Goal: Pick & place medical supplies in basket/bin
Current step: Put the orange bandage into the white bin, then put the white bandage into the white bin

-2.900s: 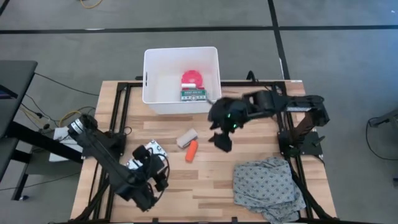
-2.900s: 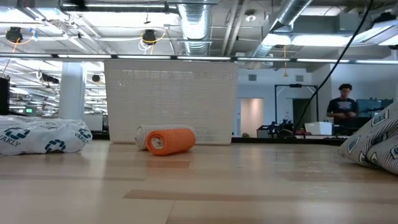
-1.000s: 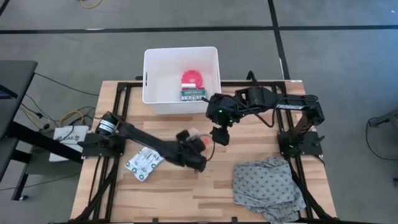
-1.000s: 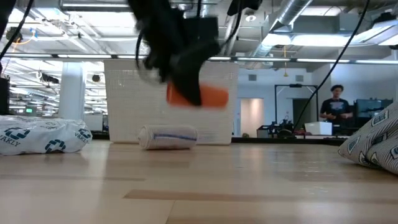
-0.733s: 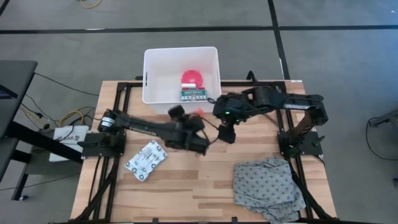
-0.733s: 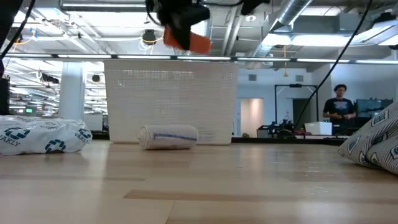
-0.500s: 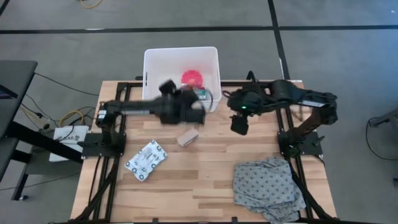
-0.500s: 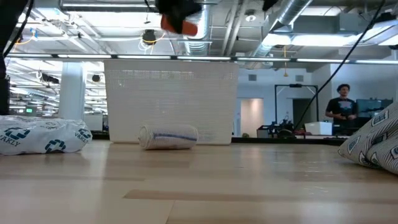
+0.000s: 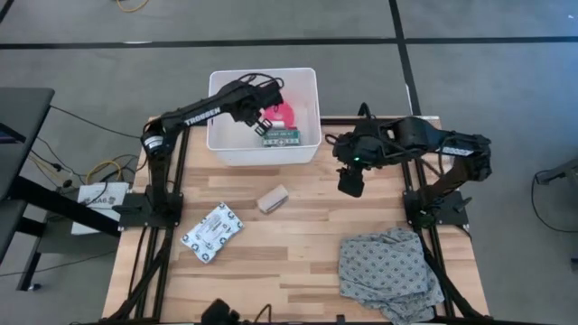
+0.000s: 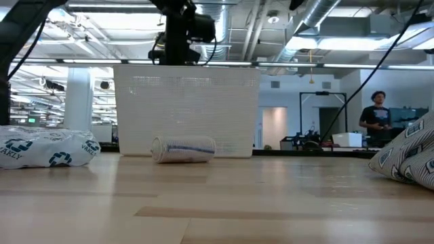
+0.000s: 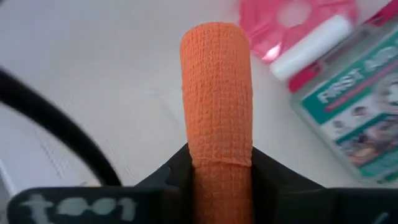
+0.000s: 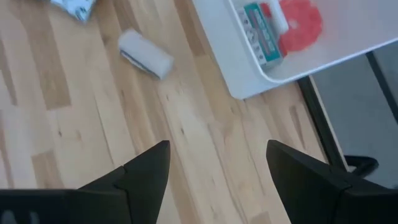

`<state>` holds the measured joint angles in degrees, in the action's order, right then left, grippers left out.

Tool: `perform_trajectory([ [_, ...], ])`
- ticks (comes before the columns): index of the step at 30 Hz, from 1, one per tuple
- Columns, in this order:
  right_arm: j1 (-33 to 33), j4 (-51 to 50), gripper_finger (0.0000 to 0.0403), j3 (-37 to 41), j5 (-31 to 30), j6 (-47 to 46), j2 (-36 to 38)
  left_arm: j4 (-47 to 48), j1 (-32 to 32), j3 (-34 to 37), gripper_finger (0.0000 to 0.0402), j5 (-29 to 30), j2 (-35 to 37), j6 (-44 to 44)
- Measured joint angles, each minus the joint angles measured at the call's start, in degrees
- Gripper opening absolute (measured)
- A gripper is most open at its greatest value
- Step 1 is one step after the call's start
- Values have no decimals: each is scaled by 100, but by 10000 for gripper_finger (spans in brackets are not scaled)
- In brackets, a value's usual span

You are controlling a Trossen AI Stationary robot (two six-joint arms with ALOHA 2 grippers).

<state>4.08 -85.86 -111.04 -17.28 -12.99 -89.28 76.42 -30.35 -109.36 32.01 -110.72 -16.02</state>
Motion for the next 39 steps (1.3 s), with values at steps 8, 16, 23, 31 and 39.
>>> perform_trajectory([
  [8, 2, -118, 260, -7, -22, -7, -159, -8, -150, 94, 143, -255, -9, 689],
  [16, 2, -23, 260, -2, -41, -164, -389, -6, -167, 94, 194, -924, -9, 929],
  [23, 17, -93, 260, 2, 66, -210, -677, 830, -30, -321, 199, -431, 33, 806],
  [31, 17, 59, 260, 0, 69, -180, -1081, 1380, 612, -1266, 192, -68, 416, 472],
  [39, 194, 211, 260, 0, 73, 13, -1852, 1366, 1634, -1539, 192, 181, 1211, 253],
])
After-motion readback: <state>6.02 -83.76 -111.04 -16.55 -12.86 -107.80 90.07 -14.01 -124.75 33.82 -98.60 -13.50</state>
